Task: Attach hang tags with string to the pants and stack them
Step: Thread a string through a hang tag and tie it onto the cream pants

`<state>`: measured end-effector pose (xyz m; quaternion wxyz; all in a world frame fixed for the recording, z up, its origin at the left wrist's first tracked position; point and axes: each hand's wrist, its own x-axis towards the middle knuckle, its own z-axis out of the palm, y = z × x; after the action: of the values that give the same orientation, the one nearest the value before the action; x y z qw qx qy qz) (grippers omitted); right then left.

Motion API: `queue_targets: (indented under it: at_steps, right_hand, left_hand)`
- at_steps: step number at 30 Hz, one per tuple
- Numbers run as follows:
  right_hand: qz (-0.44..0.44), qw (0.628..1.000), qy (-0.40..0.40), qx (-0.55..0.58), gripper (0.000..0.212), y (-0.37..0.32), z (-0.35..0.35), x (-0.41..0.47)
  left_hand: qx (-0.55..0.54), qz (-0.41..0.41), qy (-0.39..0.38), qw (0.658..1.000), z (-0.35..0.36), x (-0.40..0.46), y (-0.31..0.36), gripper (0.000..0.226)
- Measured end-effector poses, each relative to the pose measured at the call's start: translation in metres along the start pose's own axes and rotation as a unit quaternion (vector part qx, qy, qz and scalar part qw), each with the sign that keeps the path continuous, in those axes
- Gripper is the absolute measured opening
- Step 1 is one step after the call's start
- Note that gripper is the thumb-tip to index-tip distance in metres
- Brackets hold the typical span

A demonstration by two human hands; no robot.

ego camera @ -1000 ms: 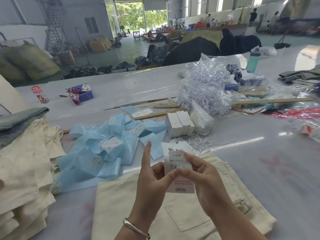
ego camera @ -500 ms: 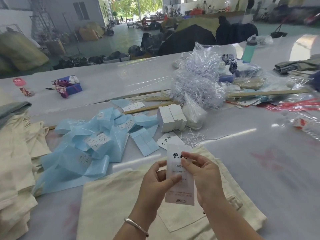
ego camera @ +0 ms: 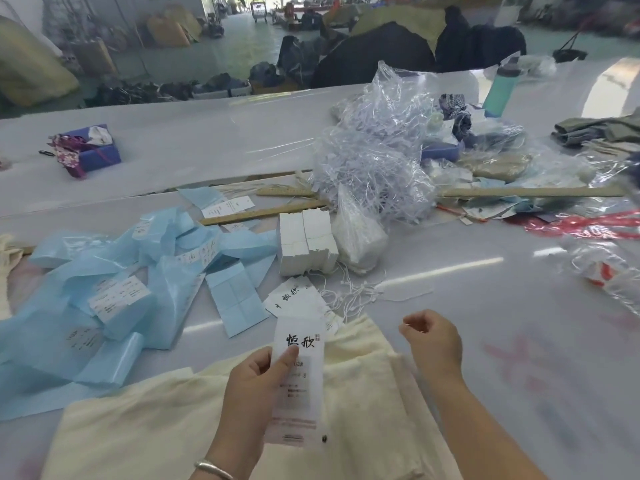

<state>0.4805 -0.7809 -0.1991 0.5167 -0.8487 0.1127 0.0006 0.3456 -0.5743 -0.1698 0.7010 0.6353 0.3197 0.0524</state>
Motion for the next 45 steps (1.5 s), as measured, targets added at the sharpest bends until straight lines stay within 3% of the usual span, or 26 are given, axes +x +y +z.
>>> queue_targets:
  at_steps: [2,7,12,14,16,18,19,21,24,29,32,36,40,45]
  right_hand:
    - [-0.02,0.997,0.009,-0.078,0.009,0.007,0.002,0.031]
    - [-0.112,0.966,-0.076,-0.22,0.025,0.005,0.03,0.087]
    - [-0.118,0.93,-0.11,-0.332,0.007,0.005,0.049,0.108]
    - [-0.134,0.914,-0.132,-0.359,0.01,0.003,0.048,0.111]
    - [-0.122,0.934,-0.155,-0.299,0.015,-0.004,0.043,0.11]
    - [-0.059,0.976,-0.188,-0.09,0.016,-0.017,0.033,0.102]
    - [-0.023,0.976,-0.217,0.027,0.017,-0.025,0.027,0.095]
    - [0.054,0.936,-0.285,0.201,0.018,-0.038,0.016,0.079]
    - [0.149,0.901,-0.326,0.245,0.018,-0.049,0.007,0.051]
    - [0.184,0.904,-0.316,0.22,0.018,-0.057,-0.001,-0.005]
    - [0.133,0.921,-0.295,0.215,0.009,-0.07,-0.004,-0.045]
    - [-0.037,0.963,-0.239,0.12,0.007,-0.096,-0.006,-0.111]
    - [-0.16,0.97,-0.181,0.01,0.01,-0.115,0.0,-0.162]
    - [-0.223,0.967,-0.071,-0.097,0.026,-0.124,0.008,-0.204]
  left_hand:
    - [0.014,-0.005,0.003,1.0,0.005,0.007,0.0,0.023]
    - [0.02,-0.004,0.01,1.0,0.019,0.019,0.001,0.015]
    - [0.034,-0.01,0.003,0.999,0.025,0.026,0.003,0.023]
    - [0.03,-0.013,0.0,0.999,0.025,0.028,0.005,0.02]
    - [0.01,-0.022,-0.021,0.999,0.026,0.028,0.008,0.025]
    - [-0.043,-0.049,-0.05,0.997,0.029,0.027,0.01,0.03]
    - [-0.078,-0.067,-0.06,0.993,0.031,0.027,0.011,0.032]
    - [-0.132,-0.093,-0.075,0.984,0.035,0.025,0.012,0.037]
    - [-0.165,-0.106,-0.09,0.976,0.037,0.017,0.014,0.036]
    - [-0.097,-0.032,-0.089,0.991,0.015,-0.004,0.016,0.012]
    - [-0.026,0.05,-0.061,0.997,-0.007,-0.018,0.015,0.009]
    - [0.035,0.136,-0.061,0.988,-0.031,-0.042,0.021,0.026]
    - [0.068,0.193,-0.091,0.975,-0.052,-0.063,0.025,0.023]
    - [0.099,0.256,-0.077,0.958,-0.078,-0.082,0.026,0.016]
